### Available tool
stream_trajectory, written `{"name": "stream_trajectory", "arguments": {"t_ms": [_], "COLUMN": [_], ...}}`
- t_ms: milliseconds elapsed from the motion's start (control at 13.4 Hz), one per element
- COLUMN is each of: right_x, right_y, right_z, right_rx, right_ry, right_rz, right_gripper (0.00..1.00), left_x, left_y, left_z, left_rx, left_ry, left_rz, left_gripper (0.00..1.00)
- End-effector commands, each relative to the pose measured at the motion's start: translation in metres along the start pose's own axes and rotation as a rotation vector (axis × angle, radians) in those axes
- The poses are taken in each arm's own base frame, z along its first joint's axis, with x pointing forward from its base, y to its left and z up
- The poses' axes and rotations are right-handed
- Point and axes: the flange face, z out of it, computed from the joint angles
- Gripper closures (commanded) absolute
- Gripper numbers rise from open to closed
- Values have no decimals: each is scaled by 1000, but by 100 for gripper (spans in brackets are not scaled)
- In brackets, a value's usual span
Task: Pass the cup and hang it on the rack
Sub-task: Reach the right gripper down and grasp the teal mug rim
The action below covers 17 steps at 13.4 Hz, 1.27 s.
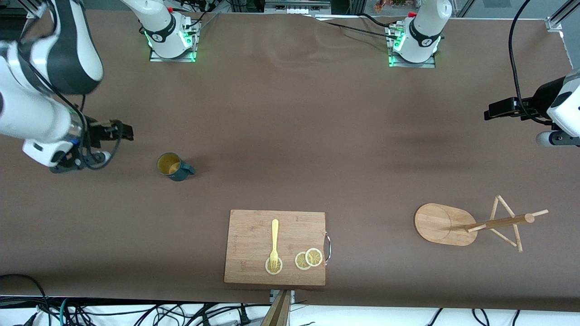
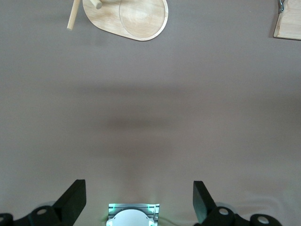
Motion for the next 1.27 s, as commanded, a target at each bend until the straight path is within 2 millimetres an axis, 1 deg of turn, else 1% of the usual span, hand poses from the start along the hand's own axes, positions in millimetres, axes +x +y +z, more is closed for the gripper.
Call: {"name": "stream_trajectory", "arguments": {"t_ms": [0, 149, 298, 373, 447, 597, 671, 746, 895, 969, 1193], "right_x": [19, 31, 36, 38, 37, 30, 28, 27, 25, 25, 26], "right_y": [1, 1, -9, -9, -10, -15, -15, -16, -17, -18, -21], "right_z": [40, 76, 108, 121, 134, 156, 163, 165, 170, 171, 174], "right_rx": [7, 10, 8, 9, 10, 11, 11, 11, 13, 12, 26], "right_ry": [12, 11, 23, 28, 25, 20, 23, 20, 11, 11, 7], "right_rz": [45, 72, 64, 90, 99, 95, 95, 95, 93, 92, 97], "right_gripper": [0, 0, 1, 1, 1, 2, 2, 2, 7, 14, 37], "left_x": [2, 2, 3, 3, 3, 3, 3, 3, 3, 3, 3], "left_y": [2, 2, 1, 1, 1, 1, 1, 1, 1, 1, 1], "left_z": [-6, -5, -5, -5, -5, -5, -5, -5, -5, -5, -5], "left_rx": [19, 19, 19, 19, 19, 19, 19, 19, 19, 19, 19], "left_ry": [7, 6, 6, 6, 6, 6, 6, 6, 6, 6, 6], "left_rz": [4, 4, 2, 2, 2, 2, 2, 2, 2, 2, 2], "left_gripper": [0, 0, 0, 0, 0, 0, 0, 0, 0, 0, 0]}}
